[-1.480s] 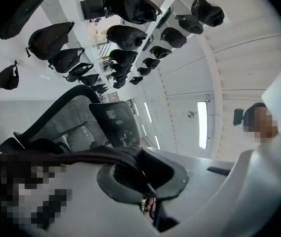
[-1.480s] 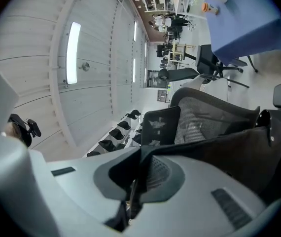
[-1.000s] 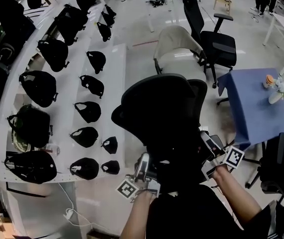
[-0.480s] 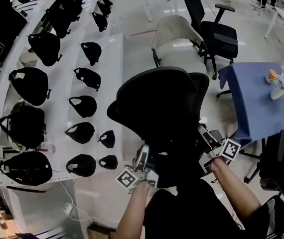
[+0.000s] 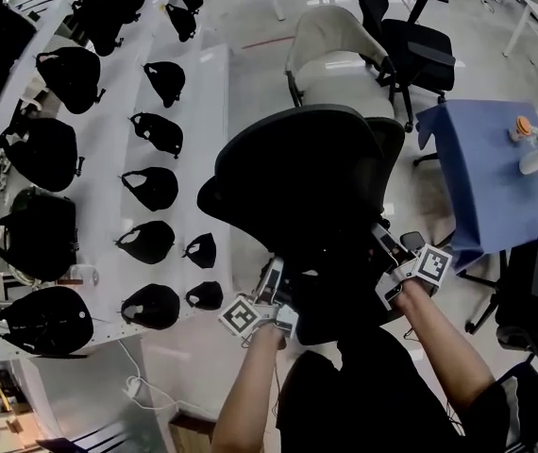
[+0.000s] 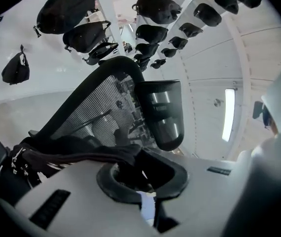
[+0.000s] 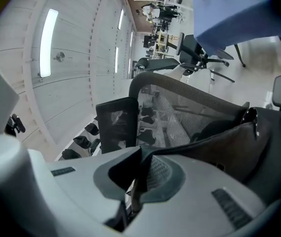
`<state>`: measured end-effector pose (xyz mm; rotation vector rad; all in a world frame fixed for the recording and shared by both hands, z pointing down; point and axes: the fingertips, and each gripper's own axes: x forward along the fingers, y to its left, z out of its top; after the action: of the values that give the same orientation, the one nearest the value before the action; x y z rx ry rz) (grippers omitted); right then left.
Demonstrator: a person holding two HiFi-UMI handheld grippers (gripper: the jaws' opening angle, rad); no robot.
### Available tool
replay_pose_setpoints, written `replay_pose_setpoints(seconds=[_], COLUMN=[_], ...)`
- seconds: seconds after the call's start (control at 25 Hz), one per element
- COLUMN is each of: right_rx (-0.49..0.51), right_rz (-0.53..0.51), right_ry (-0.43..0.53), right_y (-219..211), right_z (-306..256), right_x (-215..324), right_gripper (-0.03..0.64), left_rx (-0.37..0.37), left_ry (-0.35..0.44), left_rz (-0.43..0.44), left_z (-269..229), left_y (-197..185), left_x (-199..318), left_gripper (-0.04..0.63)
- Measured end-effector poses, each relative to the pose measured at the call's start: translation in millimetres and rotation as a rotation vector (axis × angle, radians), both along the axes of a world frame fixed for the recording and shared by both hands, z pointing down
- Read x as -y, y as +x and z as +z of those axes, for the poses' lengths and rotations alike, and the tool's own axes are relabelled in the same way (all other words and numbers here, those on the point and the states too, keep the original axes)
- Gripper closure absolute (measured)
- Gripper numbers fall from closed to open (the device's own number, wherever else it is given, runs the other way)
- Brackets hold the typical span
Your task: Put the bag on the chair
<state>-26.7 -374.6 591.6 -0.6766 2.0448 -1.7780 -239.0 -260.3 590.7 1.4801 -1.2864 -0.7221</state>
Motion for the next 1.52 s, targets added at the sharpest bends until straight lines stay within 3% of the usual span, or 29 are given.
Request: replay_pose_setpoints(seconds=[0.16,0.36,0.52,0.72,0.88,1.2,1.44,1.52], right_rx=[-0.024,-0.029,-0.017,-0.068,-0.062,-0.120,-0.158,-0.162], right_rz=[0.017,0.035,0.009,-0.042,-0.063,-0.058,-0.034,-0.032], right_ry=[-0.037,-0.068,-0.033,0.028,0.021,-0.035,-0.090,-0.094], right_y=[-1,0,-11,-24,-26,-20,-15,-18], right_z=[21,43,45,55,66,121,154,162], right_x=[5,11,25,33,35,34,41,42], right_gripper=[0.607,0.607,0.607,0.607,0.607,0.607,0.607,0.607], left_rx=[-0.082,-0.002,-0.026,0.077,0.031,0.103,0.068,0.087], left_ry=[0.000,0.021,0.018,-0.010,-0.052,-0.128,-0.147,-0.147], left_rz=[-0.047,0.021,-0.007,0.064,0.032,0.064,0.021,0.000], left_z=[16,36,44,60,81,132,153,157], left_y=[-1,0,-11,-13,-10,-16,-21,-24], left_x=[7,13,24,25,22,25,35,37], left_gripper=[0.581,0.581,0.581,0.581,0.581,0.581,0.581,0.581])
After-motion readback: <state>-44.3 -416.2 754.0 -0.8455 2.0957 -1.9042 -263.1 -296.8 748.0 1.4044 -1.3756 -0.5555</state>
